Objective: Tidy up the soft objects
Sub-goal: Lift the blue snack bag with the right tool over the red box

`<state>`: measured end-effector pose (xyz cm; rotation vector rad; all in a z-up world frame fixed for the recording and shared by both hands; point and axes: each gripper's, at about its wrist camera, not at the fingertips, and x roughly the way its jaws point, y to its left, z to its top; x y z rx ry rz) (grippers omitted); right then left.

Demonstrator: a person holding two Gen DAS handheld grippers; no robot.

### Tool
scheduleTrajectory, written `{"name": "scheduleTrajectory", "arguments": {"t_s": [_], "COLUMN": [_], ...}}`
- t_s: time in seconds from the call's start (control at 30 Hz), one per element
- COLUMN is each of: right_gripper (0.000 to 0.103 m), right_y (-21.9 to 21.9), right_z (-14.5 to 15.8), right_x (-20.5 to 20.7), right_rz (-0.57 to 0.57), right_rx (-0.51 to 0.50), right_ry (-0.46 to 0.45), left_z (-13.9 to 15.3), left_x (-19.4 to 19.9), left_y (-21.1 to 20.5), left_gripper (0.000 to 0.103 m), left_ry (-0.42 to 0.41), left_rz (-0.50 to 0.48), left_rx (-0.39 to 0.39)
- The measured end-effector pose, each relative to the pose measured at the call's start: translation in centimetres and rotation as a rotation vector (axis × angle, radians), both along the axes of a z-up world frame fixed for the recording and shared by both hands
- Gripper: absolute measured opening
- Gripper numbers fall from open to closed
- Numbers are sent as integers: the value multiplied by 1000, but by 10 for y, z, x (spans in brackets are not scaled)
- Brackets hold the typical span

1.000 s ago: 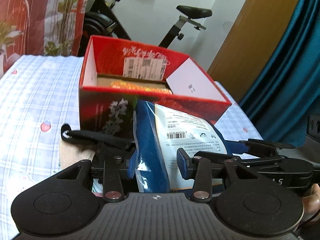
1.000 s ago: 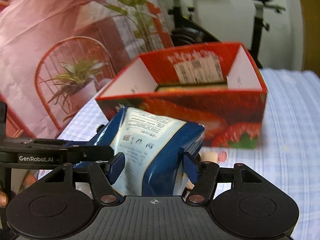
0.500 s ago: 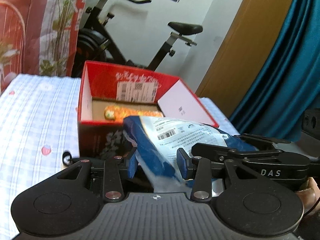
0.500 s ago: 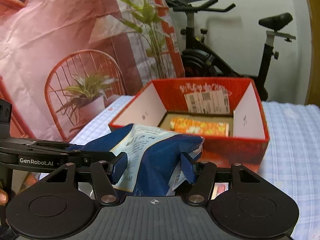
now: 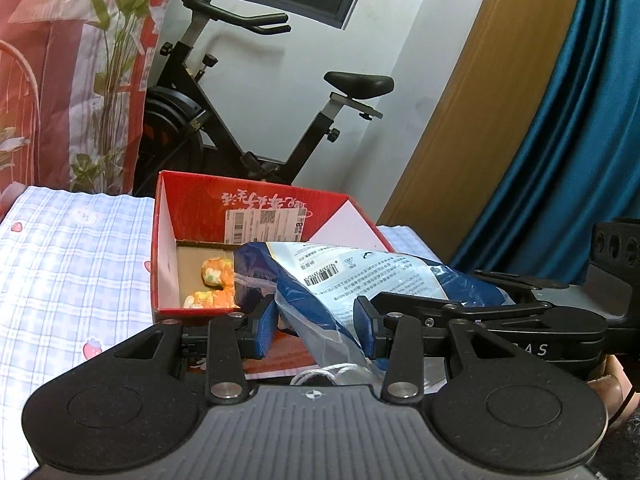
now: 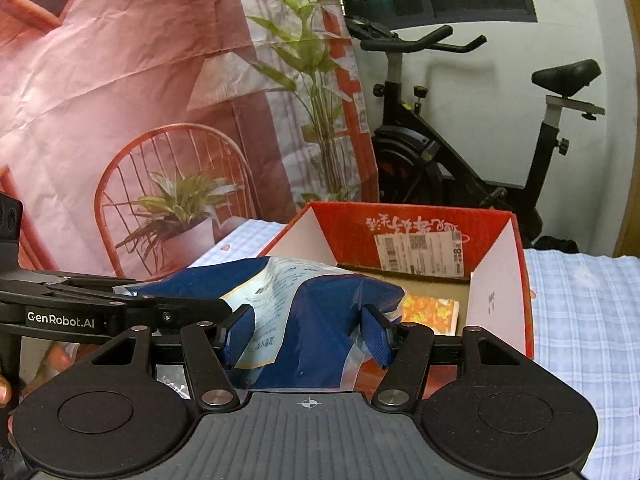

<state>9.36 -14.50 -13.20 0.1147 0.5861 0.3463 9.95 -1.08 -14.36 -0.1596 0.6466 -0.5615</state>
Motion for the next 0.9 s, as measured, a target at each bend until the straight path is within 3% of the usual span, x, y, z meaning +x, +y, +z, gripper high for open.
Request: {"name": "scheduleTrajectory", "arguments": {"t_s": [0.47, 0.9], "right_gripper": [56, 56], "right_y": [-3, -13], "right_z": [4, -2], "right_x": [31, 122], "right_rz": [16, 37], "right_rx": [-29, -108], "right_ry": [-3, 2], "left_z": [-1, -10], "left_x": [30, 119], "left_y": [-5, -14], "left_gripper": [44, 41], "left_ry": [11, 75], "left_rz": [-5, 18], "left_rx": [8, 8]}}
